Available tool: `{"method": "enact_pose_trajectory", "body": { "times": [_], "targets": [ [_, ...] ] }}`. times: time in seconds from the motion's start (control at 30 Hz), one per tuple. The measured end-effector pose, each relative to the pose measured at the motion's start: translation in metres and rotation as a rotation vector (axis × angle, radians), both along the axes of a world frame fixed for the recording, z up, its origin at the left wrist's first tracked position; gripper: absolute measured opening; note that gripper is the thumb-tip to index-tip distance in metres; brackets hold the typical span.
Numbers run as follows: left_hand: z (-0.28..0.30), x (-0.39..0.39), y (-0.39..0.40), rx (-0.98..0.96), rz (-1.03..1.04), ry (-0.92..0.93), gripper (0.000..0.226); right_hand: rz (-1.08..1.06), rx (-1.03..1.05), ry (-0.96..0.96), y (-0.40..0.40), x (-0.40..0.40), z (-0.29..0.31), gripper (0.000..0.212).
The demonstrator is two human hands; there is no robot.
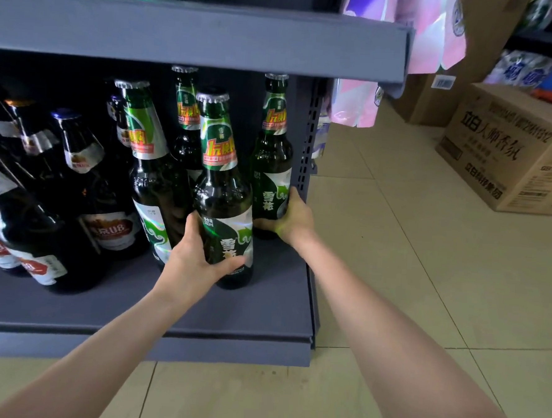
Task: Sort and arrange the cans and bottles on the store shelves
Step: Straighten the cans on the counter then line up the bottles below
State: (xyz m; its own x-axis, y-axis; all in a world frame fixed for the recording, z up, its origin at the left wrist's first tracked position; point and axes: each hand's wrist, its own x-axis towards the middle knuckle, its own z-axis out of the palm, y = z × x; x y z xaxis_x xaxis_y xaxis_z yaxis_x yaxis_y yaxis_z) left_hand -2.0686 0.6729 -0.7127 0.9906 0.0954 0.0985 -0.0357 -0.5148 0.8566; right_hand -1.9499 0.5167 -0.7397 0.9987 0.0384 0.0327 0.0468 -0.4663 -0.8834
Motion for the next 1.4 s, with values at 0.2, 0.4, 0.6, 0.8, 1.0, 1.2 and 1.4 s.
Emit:
{"method": "enact_pose_trajectory", "body": {
  "times": [0.2, 0.4, 0.6, 0.8, 1.0, 1.2, 1.4],
  "targets": [
    [-0.004, 0.001, 0.002, -0.002, -0.015, 0.023, 0.064, -0.078, 0.072, -0.042, 0.009, -0.008, -0.005, 0.060],
    [-0.002, 0.003, 0.004, 0.026, -0.037, 0.019, 0.058, -0.076, 0.084, -0.068, 0.013, -0.004, -0.008, 0.056],
    [-0.013, -0.003, 0.001, 0.029, 0.000, 0.056, 0.074, -0.012, 0.070, 0.051, -0.012, -0.014, -0.015, 0.087],
    [-0.021, 0.002, -0.009, 0.051, 0.010, 0.021, 0.071, 0.153, 0.092, 0.075, -0.039, -0.046, -0.021, 0.086],
    [-0.019, 0.028, -0.025, 0.050, -0.083, 0.042, 0.079, 0.302, 0.076, 0.129, -0.041, -0.058, -0.019, 0.084],
    [-0.020, 0.042, -0.021, 0.059, -0.156, 0.078, 0.083, 0.223, -0.040, 0.038, -0.034, -0.065, -0.029, 0.072],
    [-0.019, 0.053, -0.015, 0.058, -0.260, 0.128, 0.084, 0.078, -0.103, -0.055, -0.010, -0.079, -0.025, 0.066]
  ]
}}
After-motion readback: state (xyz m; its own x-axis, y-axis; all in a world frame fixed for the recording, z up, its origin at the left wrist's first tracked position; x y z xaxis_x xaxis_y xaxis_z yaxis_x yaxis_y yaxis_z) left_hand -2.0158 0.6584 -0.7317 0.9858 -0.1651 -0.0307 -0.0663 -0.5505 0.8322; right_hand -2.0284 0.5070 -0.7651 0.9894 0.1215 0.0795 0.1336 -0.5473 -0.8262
